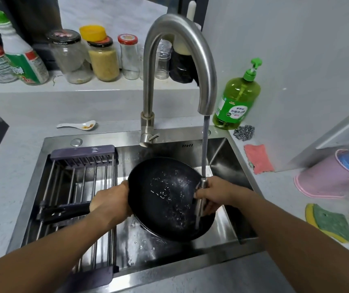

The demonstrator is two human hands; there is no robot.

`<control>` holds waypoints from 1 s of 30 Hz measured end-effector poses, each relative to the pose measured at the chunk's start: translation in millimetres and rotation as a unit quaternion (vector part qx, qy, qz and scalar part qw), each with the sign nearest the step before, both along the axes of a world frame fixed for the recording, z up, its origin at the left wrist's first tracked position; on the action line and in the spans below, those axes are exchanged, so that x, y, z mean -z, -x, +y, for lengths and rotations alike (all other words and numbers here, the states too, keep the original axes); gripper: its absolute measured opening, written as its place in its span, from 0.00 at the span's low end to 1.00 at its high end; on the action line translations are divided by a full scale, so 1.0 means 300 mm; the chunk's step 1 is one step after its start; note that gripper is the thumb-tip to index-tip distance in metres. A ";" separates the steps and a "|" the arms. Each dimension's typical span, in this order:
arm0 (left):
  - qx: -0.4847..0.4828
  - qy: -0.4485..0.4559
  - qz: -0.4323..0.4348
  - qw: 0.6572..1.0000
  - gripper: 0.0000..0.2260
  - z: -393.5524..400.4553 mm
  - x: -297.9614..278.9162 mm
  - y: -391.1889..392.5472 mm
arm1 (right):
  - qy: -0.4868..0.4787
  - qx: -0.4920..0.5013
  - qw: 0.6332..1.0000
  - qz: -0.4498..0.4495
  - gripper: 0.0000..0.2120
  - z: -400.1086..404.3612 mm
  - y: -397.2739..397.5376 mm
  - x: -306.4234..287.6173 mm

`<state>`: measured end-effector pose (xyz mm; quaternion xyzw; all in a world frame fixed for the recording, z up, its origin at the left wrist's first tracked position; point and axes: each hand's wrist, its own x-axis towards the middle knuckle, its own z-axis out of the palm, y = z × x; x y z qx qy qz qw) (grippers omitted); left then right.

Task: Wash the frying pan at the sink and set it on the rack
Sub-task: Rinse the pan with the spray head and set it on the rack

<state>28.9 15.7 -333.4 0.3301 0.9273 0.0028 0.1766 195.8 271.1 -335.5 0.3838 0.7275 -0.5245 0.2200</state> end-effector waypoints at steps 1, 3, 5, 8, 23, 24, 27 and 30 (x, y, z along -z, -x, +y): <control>0.009 0.002 -0.002 1.000 0.20 -0.001 -0.007 0.002 | -0.036 0.014 0.999 0.016 0.09 0.021 -0.004 0.002; 0.028 0.013 -0.005 1.000 0.20 -0.008 -0.020 0.005 | -0.116 0.059 0.989 0.075 0.05 0.046 -0.006 0.020; 0.039 0.023 -0.022 0.999 0.20 -0.008 -0.029 0.002 | -0.129 0.125 0.974 0.141 0.05 0.040 -0.003 0.035; 0.041 0.042 -0.058 0.997 0.21 -0.008 -0.026 -0.009 | -0.032 0.157 0.967 0.198 0.08 -0.058 0.039 0.071; 0.019 0.052 -0.082 0.995 0.21 -0.011 -0.036 -0.041 | -0.097 0.159 0.965 0.183 0.04 -0.015 0.046 0.065; 0.021 0.052 -0.083 0.995 0.21 -0.011 -0.037 -0.037 | -0.135 0.141 0.968 0.155 0.04 0.020 0.024 0.053; 0.020 0.051 -0.088 0.995 0.22 -0.009 -0.045 -0.037 | -0.155 0.128 0.974 0.101 0.05 0.066 0.005 0.027; 0.025 0.048 -0.090 0.994 0.21 0.001 -0.053 -0.055 | -0.088 0.200 0.968 0.126 0.07 0.010 0.063 0.042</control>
